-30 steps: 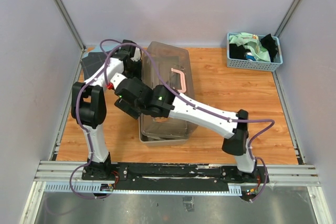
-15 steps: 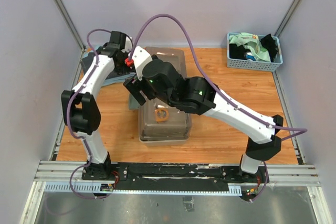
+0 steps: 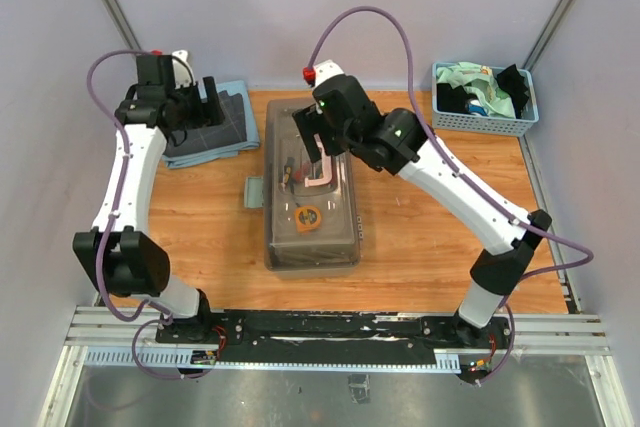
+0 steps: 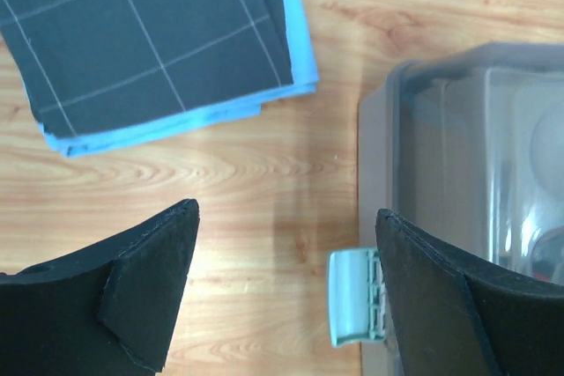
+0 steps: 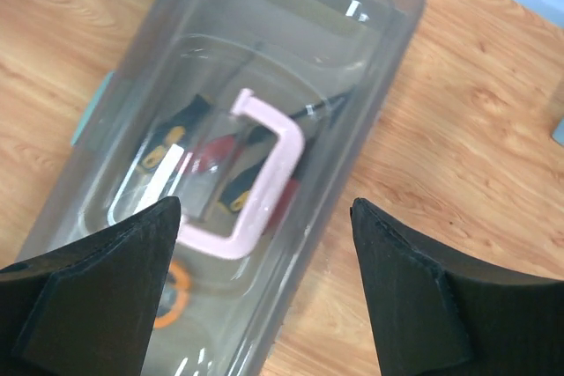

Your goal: Pack the tool kit

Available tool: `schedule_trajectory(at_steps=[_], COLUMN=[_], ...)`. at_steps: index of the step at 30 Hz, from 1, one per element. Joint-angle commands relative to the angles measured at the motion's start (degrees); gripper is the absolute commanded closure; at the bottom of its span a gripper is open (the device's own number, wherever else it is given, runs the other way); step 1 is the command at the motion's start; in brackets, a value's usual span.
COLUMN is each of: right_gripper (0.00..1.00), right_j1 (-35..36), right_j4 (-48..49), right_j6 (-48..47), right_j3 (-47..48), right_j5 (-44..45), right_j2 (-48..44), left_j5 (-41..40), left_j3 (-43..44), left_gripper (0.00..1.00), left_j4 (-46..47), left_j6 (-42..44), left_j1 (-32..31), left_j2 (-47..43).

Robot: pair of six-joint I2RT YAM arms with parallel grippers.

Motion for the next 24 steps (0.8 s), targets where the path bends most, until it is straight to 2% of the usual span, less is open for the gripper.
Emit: schedule_trajectory(at_steps=[1, 5, 10, 12, 18, 21, 24], right_gripper=[0.21, 0.23, 0.27, 0.28, 0.3, 0.3, 0.3], right_j1=[-3.59, -5.14, -5.32, -5.23, -5.14, -4.98, -4.82], right_j4=[-5.87, -11.3, -12.43, -11.97, -10.52, -10.5, -10.48], right_j6=[2.96, 5.25, 9.42, 10.64, 12.8, 13.16, 13.39], right_j3=[5.58, 12.53, 12.06, 10.7, 8.19, 8.3, 8.7], right_j5=[-4.18, -6.67, -10.64, -11.98, -13.57, -13.6, -13.31], right_j2=[4.2, 11.06, 13.78, 13.8, 13.08, 13.13, 13.24], left_j5=[6.84, 9.13, 13.42, 17.95, 38.31, 43.89, 45.58], left_j3=[-6.63, -12.79, -18.62, -21.55, -27.95, -29.04, -29.39], left_gripper=[0.15, 0.15, 0.17, 0.18, 0.17, 0.17, 0.17], left_j4=[-0.08, 0.76, 1.95, 2.54, 4.45, 6.3, 7.71], left_j6=[1.5, 2.07, 4.6, 6.03, 8.52, 7.32, 6.6], left_j1=[2.05, 4.19, 8.3, 10.67, 14.79, 14.83, 14.72], left_j2=[-4.11, -7.23, -9.27, -8.77, -4.06, -1.13, 1.16])
